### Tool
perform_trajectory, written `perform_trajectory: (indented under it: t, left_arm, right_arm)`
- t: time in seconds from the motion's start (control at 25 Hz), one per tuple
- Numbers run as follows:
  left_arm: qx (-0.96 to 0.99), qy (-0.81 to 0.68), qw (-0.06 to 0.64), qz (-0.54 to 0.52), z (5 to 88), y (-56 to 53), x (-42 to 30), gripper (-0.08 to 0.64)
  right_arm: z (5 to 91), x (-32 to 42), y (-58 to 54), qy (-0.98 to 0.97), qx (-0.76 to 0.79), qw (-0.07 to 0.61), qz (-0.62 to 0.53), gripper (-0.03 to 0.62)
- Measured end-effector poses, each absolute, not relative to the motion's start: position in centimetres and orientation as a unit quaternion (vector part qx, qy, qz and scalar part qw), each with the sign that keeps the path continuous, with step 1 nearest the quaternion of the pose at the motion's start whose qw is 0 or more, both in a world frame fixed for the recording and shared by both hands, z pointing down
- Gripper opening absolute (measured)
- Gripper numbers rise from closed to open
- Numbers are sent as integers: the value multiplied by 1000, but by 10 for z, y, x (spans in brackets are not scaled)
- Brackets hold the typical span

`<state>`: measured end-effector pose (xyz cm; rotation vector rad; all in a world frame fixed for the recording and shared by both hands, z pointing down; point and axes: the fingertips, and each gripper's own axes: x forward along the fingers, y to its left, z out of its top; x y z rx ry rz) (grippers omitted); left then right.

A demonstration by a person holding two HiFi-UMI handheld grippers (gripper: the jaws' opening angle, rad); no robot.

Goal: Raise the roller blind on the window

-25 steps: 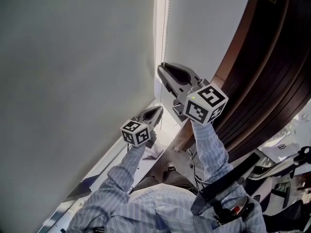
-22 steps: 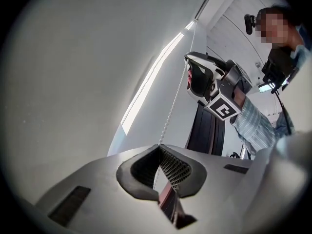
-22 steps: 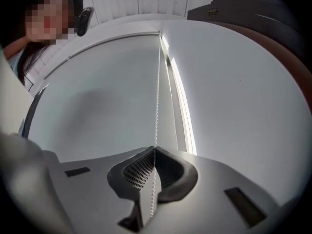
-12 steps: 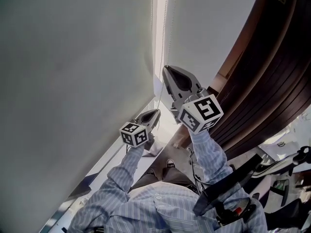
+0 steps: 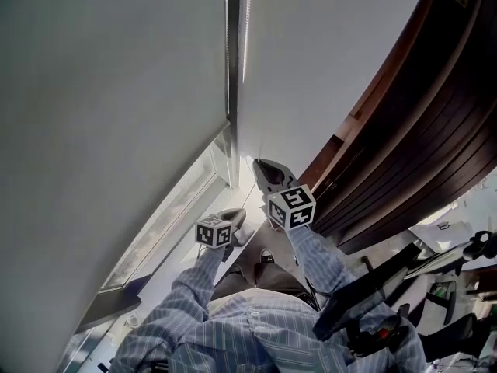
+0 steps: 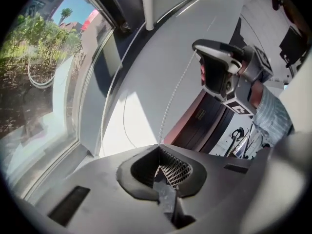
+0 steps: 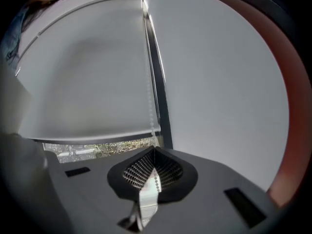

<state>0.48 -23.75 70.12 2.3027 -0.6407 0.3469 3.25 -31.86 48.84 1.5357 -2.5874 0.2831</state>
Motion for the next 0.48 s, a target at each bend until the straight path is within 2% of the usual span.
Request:
perform_trajectory:
  t: [0.12, 0.2, 0.24, 0.28, 0.32, 0.36, 0.48]
  left_arm:
    - [900, -236, 349, 116, 696, -226, -1, 8]
    - [913, -241, 321, 65, 664, -231, -8, 10]
    - [918, -252, 305, 31, 642, -236, -13, 25]
    - [920, -265, 288, -6, 618, -242, -20, 71]
    - [922, -275, 269, -39, 592, -247, -26, 122]
    - [926, -279, 244, -66, 563, -251, -30, 138]
    - [944, -272, 141, -120, 466, -265, -34, 140]
  right_arm:
    - [511, 30, -323, -852, 508, 73, 108, 5]
    - [510, 24, -329, -853, 505, 84, 104, 5]
    - [510, 22, -331, -853, 504, 88, 102, 5]
    - [511, 22, -332, -852, 505, 90, 102, 5]
    - [513, 21, -331, -852, 506, 88, 104, 5]
    - [513, 20, -330, -852, 506, 85, 105, 6]
    - [512, 13, -324, -857, 499, 80, 100, 5]
